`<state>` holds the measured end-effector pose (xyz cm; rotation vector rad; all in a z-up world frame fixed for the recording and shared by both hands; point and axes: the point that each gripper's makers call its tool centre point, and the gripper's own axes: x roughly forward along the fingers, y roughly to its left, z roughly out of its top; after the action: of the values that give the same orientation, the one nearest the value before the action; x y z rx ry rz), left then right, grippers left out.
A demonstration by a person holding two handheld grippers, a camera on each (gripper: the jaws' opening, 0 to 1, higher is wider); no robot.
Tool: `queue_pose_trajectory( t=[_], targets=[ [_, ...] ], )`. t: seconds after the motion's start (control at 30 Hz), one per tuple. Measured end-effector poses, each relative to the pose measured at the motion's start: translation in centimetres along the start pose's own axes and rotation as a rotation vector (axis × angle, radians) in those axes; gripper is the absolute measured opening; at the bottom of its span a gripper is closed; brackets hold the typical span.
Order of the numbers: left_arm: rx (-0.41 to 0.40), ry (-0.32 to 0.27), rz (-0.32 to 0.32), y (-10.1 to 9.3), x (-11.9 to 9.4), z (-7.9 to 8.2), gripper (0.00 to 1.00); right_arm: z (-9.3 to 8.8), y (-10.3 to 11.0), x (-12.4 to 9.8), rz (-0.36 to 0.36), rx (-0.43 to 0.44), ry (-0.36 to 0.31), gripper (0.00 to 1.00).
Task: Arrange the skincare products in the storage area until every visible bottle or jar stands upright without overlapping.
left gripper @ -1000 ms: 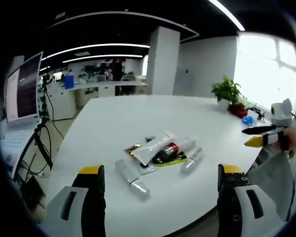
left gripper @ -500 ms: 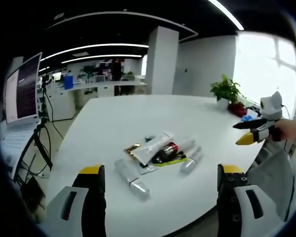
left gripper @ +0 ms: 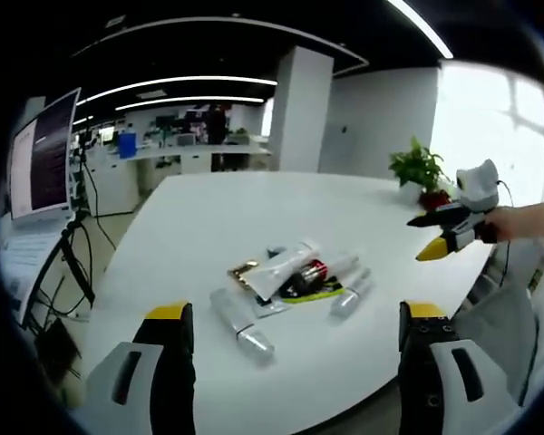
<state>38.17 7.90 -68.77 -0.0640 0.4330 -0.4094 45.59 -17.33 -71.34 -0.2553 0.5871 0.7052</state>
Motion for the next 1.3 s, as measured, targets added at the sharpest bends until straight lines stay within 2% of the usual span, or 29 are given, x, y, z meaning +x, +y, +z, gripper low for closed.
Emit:
queue_pose_trajectory(
  t=[0.2, 0.3, 1.0, 1.3],
  targets=[
    [-0.029, 0.002, 0.006, 0.4, 0.0, -0.1, 0.92, 1.4, -0.2, 1.4, 0.052, -0.057, -0.009, 0.8],
    [-0.035, 0.001, 0.008, 0.4, 0.1, 0.0, 0.92, 1.3, -0.3, 2.1, 0.072, -0.123, 0.023, 0.78],
    [-0.079, -0.003, 0.021, 1.6, 0.1, -0.4, 0.9, 2.0, 0.4, 7.7, 0.267, -0.375, 0.161, 0.63],
    [-0.095, -0.006, 0.027, 1.9, 0.0, -0.5, 0.89, 1.7, 1.6, 9.5, 0.383, -0.479, 0.221, 0.56]
  ],
)
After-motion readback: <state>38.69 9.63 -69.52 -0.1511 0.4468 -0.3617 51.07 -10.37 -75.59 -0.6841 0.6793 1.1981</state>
